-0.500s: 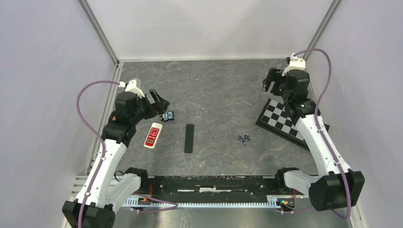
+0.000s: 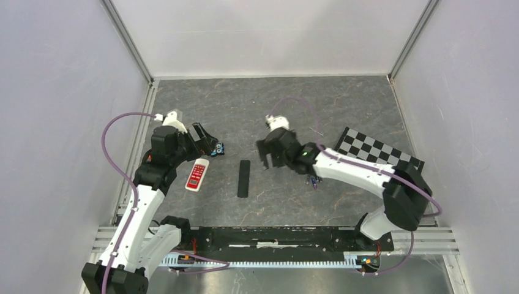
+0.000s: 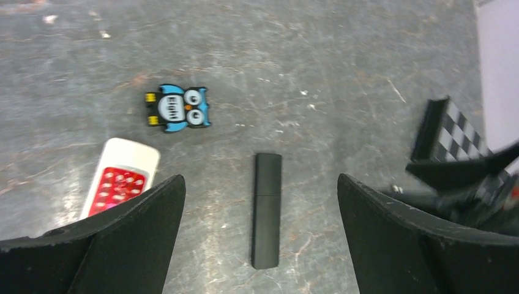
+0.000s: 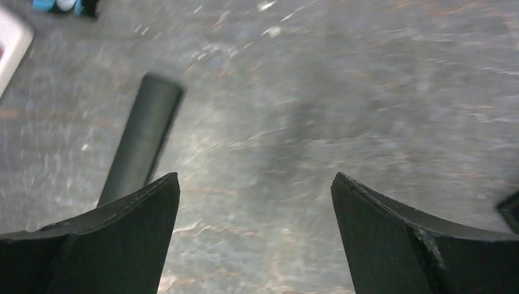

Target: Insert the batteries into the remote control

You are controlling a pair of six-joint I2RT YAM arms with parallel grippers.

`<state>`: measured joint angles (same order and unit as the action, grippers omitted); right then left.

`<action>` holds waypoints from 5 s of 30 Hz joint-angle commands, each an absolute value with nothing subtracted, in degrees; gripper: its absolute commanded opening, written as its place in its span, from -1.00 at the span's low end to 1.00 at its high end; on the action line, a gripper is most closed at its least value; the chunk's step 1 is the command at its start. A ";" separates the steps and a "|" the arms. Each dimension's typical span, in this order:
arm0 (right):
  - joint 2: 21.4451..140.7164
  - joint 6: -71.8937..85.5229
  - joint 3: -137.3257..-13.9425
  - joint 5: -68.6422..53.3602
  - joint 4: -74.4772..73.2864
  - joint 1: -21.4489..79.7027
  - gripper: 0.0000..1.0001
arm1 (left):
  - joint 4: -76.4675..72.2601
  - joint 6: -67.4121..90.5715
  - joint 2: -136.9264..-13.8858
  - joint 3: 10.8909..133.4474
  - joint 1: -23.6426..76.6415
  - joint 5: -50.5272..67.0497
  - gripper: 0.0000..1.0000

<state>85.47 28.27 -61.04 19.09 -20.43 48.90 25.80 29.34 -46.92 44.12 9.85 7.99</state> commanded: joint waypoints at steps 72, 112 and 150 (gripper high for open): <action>99.57 78.68 -64.28 -6.43 -5.14 48.00 -0.27 | 3.47 47.95 -64.47 32.51 28.77 20.96 0.13; 78.71 -10.99 -70.97 -61.46 -21.87 30.48 0.50 | 37.00 -7.63 -61.35 64.25 28.65 50.78 -0.96; 73.27 49.10 -57.21 -41.07 48.95 30.50 -1.00 | 12.42 30.96 -53.38 65.22 28.65 16.45 0.99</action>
